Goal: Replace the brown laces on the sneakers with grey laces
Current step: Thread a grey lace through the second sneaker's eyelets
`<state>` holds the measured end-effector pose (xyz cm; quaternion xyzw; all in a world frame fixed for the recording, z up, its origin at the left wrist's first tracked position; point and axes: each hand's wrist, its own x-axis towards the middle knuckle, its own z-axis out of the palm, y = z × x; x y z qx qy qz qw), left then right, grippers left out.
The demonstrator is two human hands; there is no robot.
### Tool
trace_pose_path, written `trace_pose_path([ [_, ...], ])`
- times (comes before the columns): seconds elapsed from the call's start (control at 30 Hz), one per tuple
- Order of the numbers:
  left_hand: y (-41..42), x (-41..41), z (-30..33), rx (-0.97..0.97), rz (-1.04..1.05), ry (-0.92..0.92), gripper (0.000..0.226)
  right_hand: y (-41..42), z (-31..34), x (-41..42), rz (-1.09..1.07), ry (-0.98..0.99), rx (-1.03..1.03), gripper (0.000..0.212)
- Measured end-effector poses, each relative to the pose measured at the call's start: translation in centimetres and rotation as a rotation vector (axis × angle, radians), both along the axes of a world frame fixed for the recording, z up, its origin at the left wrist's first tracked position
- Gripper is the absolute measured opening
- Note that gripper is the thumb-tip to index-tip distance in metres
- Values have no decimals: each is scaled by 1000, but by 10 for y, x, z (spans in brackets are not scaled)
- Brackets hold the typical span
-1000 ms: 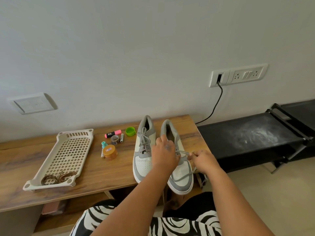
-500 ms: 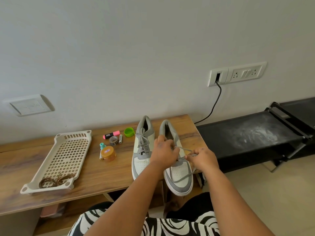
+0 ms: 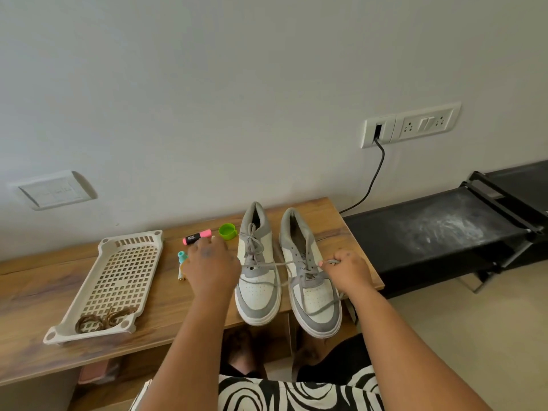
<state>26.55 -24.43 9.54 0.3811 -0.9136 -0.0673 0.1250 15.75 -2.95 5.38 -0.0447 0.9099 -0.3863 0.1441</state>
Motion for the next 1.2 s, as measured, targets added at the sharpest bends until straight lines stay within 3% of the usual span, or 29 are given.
trace_pose_path([
  [0.1,25,-16,-5,-29,-175,-44,45,-5,-2,0,8,22,45,19],
  [0.23,60,-43,-15,-33,-529,13,28,-8,-6,-2,-3,-9,21,18],
  [0.33,76,-57,-30,-114,-658,-44,19,-10,-8,-5,-20,-18,-3,20],
  [0.47,86,-64,-44,-91,-660,-167,30,-8,-9,-7,-1,37,28,17],
  [0.63,77,-68,-55,203,-637,-63,25,-10,-7,-7,82,-11,53,14],
  [0.93,75,-63,-58,125,-668,-89,34,-7,-7,-7,61,-92,-51,10],
  [1.2,73,-74,-52,232,-702,-349,31,-6,-5,-5,115,-47,-40,8],
])
